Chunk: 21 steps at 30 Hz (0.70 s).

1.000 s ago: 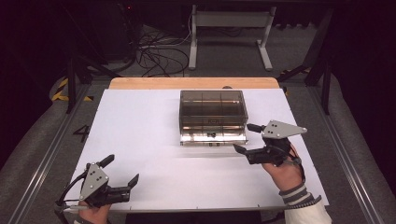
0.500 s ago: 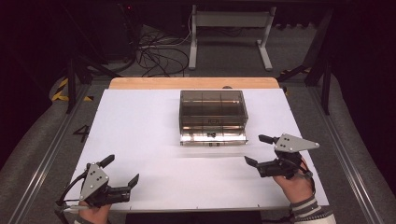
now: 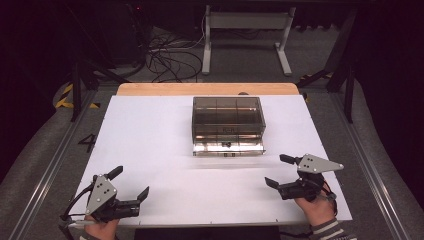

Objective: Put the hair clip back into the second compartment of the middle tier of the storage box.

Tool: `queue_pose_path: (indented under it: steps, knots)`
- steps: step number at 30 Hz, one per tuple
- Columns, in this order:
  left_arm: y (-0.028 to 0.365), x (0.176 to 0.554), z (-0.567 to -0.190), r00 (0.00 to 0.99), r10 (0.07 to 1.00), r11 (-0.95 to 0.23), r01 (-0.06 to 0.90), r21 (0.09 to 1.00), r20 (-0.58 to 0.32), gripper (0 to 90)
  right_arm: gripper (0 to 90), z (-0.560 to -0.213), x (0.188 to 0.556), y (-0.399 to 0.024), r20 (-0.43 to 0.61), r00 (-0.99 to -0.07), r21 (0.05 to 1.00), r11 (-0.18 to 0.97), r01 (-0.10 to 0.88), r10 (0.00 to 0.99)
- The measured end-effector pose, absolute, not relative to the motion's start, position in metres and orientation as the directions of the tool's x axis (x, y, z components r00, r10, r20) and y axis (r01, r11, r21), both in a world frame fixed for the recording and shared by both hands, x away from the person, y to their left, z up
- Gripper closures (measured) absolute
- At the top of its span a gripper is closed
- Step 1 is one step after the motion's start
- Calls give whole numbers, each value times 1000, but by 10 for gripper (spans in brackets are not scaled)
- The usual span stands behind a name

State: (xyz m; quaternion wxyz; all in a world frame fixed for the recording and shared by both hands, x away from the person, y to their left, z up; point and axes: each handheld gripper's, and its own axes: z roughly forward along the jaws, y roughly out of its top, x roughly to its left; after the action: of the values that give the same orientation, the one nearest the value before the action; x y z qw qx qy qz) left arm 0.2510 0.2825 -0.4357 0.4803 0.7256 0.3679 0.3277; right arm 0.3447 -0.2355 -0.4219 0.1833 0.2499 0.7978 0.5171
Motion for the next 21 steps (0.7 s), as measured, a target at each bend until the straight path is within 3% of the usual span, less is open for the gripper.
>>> queue_pose_path:
  steps: [21]
  knots:
    - [284,249,-438,516,849,-265,221,939,118,17,32,-462,340,-246,9,-802,911,326,253,598]
